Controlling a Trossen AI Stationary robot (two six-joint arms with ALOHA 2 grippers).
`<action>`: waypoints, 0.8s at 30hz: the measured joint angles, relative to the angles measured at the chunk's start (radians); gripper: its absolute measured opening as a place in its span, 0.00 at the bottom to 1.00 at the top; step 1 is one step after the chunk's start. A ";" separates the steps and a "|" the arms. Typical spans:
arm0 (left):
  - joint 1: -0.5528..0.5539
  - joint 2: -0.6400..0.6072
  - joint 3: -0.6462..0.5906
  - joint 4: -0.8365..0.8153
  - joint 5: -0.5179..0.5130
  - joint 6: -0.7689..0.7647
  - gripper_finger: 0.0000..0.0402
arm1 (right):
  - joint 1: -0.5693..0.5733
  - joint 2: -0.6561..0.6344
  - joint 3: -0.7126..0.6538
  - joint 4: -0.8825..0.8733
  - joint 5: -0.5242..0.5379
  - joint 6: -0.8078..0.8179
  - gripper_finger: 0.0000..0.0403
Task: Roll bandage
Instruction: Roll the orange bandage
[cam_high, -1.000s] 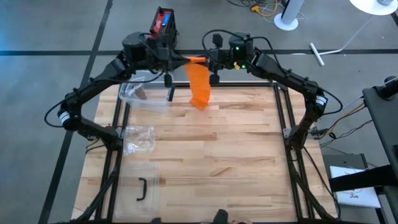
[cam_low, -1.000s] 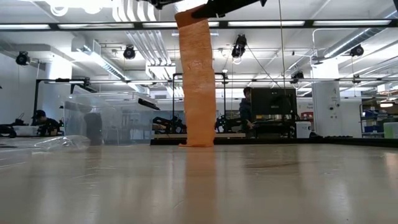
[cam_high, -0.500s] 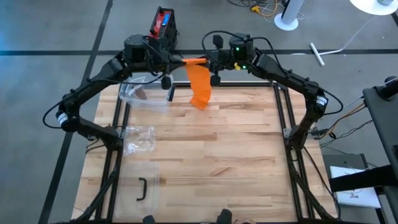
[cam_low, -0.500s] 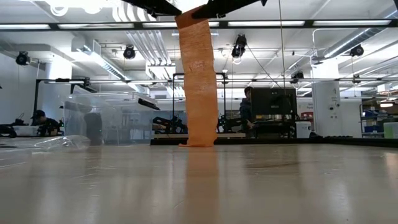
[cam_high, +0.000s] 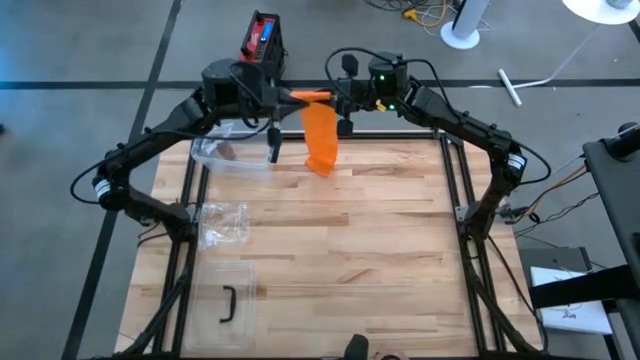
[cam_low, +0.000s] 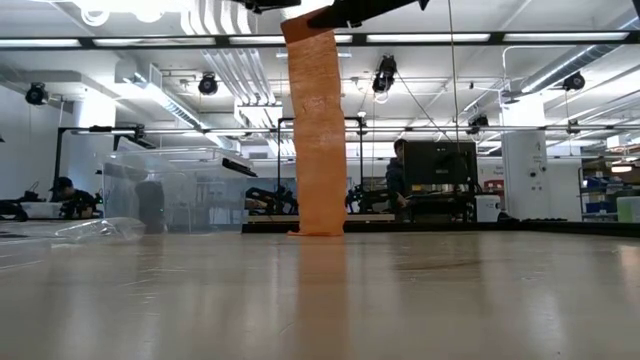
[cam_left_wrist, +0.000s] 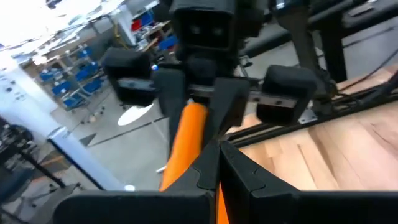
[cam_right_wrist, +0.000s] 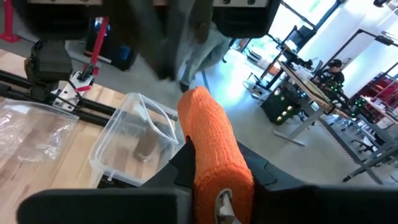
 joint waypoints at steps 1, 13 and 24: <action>-0.010 0.006 0.000 0.004 0.000 0.007 0.00 | 0.000 0.000 0.000 -0.001 0.000 0.001 0.13; -0.030 0.032 0.000 -0.040 -0.257 0.053 0.00 | 0.001 0.001 0.000 -0.003 0.015 0.020 0.12; -0.026 -0.028 0.001 -0.156 -0.465 0.074 0.00 | 0.001 -0.033 -0.001 -0.021 -0.018 0.007 0.12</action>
